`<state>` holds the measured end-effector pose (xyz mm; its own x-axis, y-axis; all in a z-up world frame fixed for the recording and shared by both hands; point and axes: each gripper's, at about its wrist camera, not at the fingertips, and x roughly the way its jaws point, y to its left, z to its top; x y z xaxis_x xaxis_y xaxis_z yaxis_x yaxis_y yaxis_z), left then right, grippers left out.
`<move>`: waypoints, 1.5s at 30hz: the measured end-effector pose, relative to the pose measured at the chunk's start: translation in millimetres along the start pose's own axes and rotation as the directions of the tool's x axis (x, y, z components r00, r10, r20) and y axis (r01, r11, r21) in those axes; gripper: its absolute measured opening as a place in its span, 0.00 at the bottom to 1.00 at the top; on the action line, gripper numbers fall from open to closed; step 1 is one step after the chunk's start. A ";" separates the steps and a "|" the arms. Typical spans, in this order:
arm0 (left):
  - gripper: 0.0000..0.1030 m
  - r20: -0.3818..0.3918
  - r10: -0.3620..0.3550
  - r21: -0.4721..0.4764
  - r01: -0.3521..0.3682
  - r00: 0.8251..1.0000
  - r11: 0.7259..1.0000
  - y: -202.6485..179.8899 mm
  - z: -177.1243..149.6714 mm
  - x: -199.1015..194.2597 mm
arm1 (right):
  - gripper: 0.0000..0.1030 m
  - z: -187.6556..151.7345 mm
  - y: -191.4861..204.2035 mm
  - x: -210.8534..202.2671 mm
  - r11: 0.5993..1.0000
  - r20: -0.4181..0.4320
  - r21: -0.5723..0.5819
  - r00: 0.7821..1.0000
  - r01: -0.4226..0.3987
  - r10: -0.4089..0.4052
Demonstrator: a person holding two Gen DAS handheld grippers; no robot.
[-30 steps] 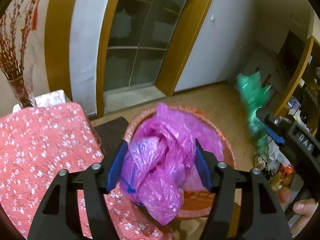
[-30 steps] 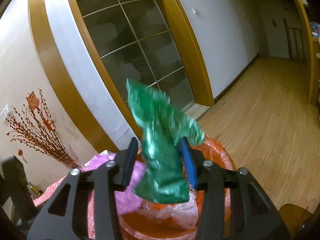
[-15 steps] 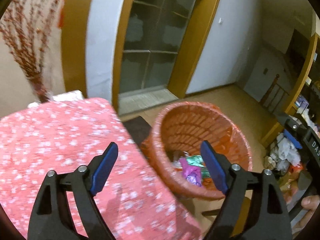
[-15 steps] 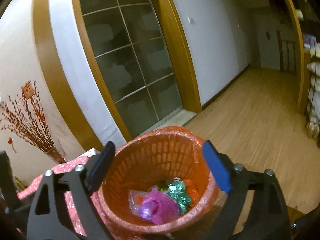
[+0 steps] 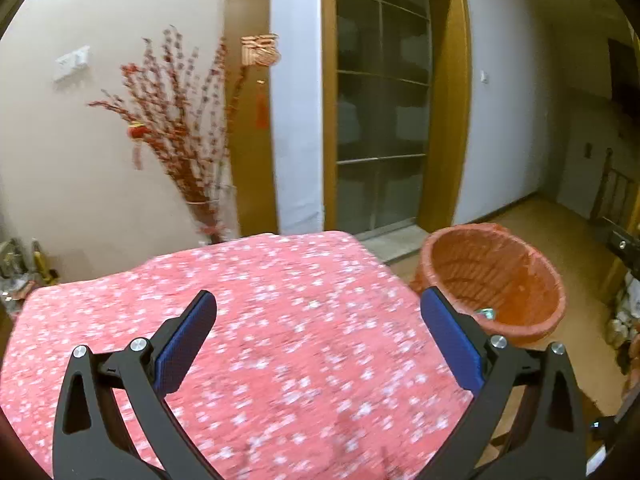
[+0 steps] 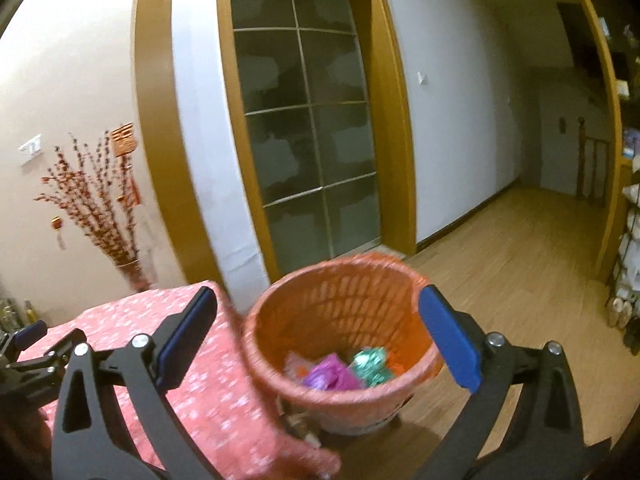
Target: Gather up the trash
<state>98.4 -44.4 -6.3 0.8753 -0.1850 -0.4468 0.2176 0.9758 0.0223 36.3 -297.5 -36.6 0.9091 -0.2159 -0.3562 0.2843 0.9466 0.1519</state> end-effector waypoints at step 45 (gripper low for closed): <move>0.98 0.021 0.090 -0.071 -0.088 0.996 0.994 15.9 -41.2 -74.6 | 0.95 -54.8 44.5 -64.1 0.987 -0.011 -0.145 0.998 0.064 -0.066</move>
<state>18.8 -10.3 -9.4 0.9002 -0.0992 -0.4241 0.1084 0.9941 -0.0025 -25.9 -228.4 -57.5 0.8847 -0.2756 -0.3761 0.2950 0.9555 -0.0063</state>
